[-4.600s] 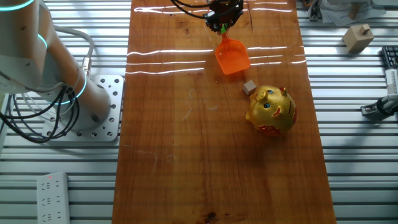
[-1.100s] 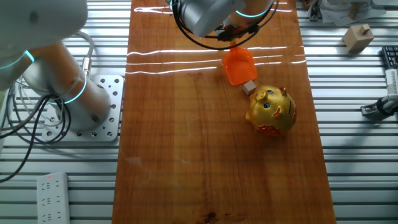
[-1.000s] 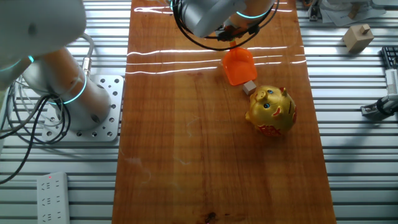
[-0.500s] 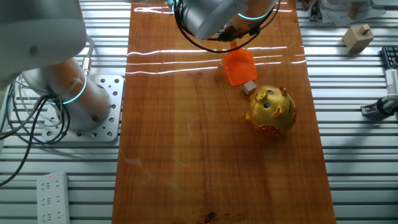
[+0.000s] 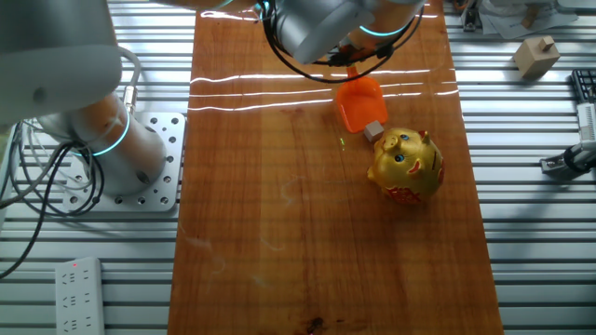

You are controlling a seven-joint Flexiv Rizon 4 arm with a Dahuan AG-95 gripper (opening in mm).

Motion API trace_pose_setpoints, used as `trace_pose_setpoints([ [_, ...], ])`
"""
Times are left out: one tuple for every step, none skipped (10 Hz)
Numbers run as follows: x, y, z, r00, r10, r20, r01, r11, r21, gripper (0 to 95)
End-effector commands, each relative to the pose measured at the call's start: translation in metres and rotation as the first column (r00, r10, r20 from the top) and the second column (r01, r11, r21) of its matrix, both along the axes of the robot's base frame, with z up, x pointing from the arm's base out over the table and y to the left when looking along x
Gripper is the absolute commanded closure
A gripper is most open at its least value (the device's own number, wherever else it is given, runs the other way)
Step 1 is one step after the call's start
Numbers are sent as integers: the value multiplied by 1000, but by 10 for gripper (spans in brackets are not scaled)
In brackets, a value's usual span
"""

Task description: Use a shovel to scoop up an object

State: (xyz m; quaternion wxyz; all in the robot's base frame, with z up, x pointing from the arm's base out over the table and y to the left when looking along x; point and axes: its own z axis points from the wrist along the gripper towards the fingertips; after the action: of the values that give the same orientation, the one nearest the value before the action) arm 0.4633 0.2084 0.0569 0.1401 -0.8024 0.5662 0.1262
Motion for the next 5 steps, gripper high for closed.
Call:
trace_pose_setpoints([
  [1, -1, -1, 1000, 1, -1, -1, 1000, 4, 950],
  [2, -4, -3, 1000, 5, -1, -5, 1000, 11, 950],
  [2, -7, -4, 1000, 8, 0, -8, 1000, 16, 950],
  [3, -8, -4, 1000, 11, 0, -11, 1000, 18, 950],
  [3, -10, -4, 1000, 13, 0, -13, 1000, 21, 950],
])
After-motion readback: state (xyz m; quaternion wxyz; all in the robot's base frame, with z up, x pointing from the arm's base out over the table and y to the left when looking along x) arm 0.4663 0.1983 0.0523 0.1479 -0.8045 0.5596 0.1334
